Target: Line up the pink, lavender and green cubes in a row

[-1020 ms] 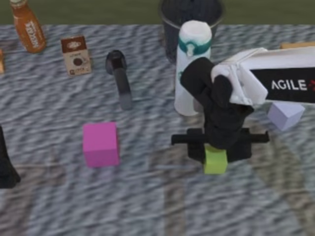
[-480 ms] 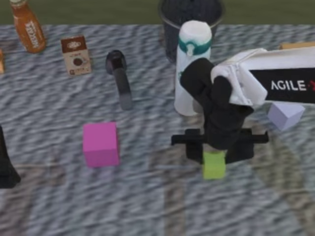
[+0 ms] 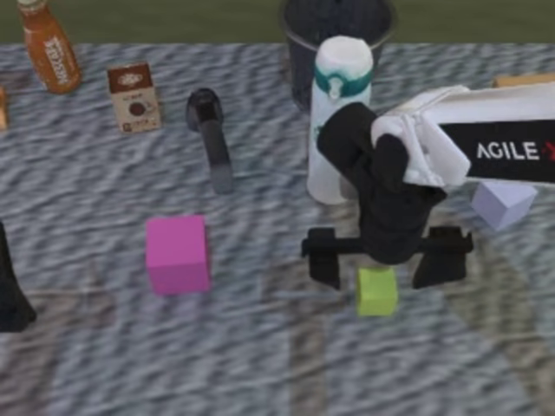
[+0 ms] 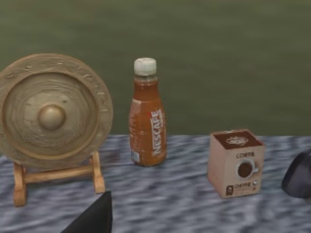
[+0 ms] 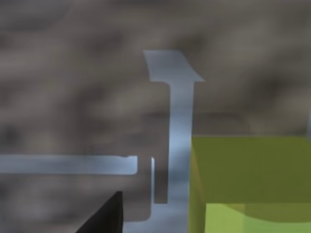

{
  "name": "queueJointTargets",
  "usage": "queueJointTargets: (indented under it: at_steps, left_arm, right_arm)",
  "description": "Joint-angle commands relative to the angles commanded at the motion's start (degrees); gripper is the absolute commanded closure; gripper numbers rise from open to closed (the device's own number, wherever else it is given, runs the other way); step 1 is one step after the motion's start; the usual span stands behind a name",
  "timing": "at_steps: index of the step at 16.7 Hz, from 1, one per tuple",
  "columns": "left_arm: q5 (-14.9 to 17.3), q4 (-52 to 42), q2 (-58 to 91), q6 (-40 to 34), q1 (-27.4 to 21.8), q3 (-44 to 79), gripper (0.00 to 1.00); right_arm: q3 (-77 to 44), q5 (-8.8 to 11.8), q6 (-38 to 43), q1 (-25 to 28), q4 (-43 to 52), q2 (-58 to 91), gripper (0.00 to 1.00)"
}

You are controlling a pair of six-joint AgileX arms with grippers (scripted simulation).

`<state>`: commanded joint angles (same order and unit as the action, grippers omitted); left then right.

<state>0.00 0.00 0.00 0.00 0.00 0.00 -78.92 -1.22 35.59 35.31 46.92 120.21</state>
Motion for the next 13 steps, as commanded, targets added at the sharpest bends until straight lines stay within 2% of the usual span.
queueJointTargets:
  at_steps: [6, 13]
  left_arm:
    - [0.00, 0.00, 0.00, 0.00, 0.00, 0.00, 0.00]
    - [0.00, 0.00, 0.00, 0.00, 0.00, 0.00, 0.00]
  right_arm:
    - [-0.74, 0.01, 0.04, -0.02, 1.00, -0.39, 0.00]
    - [-7.91, 0.05, 0.06, 0.57, 13.64, -5.61, 0.00]
